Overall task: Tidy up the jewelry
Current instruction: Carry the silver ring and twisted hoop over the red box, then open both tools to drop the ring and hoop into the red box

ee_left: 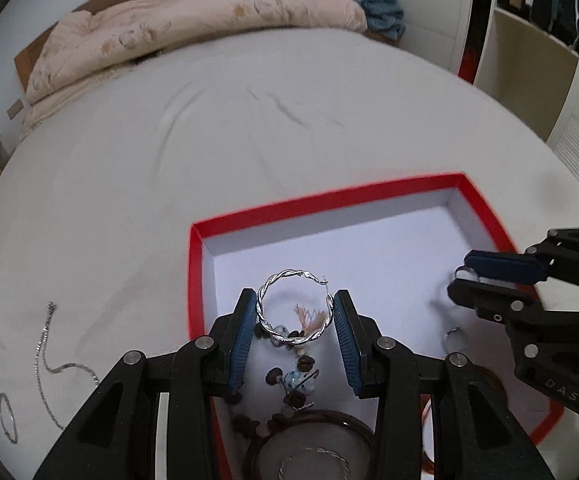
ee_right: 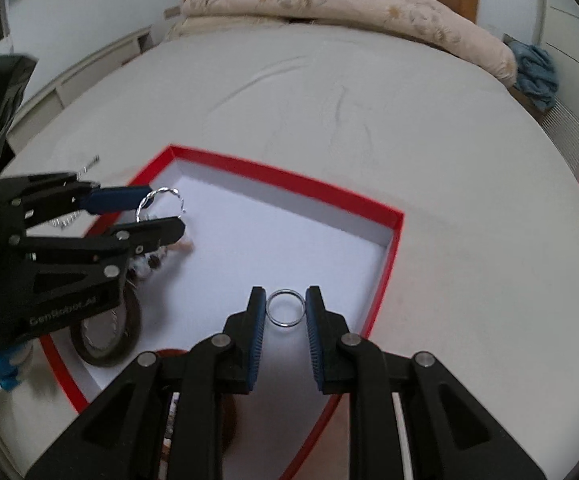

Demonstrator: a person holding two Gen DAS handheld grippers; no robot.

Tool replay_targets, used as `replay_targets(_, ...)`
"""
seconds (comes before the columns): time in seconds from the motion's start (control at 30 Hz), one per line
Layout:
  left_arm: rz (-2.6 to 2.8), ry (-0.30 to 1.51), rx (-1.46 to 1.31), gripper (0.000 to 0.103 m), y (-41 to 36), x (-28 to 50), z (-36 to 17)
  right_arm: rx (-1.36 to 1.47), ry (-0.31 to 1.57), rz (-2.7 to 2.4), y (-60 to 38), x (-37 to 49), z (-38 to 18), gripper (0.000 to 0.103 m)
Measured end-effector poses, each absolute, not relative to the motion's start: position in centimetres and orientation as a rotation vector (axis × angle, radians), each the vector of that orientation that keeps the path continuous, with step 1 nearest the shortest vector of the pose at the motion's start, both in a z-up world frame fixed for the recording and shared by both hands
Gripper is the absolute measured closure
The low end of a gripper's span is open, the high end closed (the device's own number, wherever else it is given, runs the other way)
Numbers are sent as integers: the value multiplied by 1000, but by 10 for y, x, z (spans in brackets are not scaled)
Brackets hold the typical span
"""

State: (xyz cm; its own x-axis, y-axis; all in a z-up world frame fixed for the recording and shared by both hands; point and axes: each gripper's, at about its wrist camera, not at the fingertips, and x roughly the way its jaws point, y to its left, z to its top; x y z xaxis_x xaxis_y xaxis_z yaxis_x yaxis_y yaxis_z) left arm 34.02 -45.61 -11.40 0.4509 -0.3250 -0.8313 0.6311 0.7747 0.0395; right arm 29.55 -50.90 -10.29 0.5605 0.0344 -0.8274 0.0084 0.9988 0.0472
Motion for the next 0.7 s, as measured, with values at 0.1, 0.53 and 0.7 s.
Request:
replay_targets(0.1, -615, 962, 371, 64, -457, 343, -121, -5, 988, 38, -504, 295, -105, 84)
replay_targets(0.53, -582, 1014, 377, 63, -460, 349, -126, -130, 1048, 70, -482, 286, -112, 83)
replay_targets(0.7, -604, 1009, 339, 56, -449, 342, -119, -110, 1036, 51, -479, 272, -101, 73)
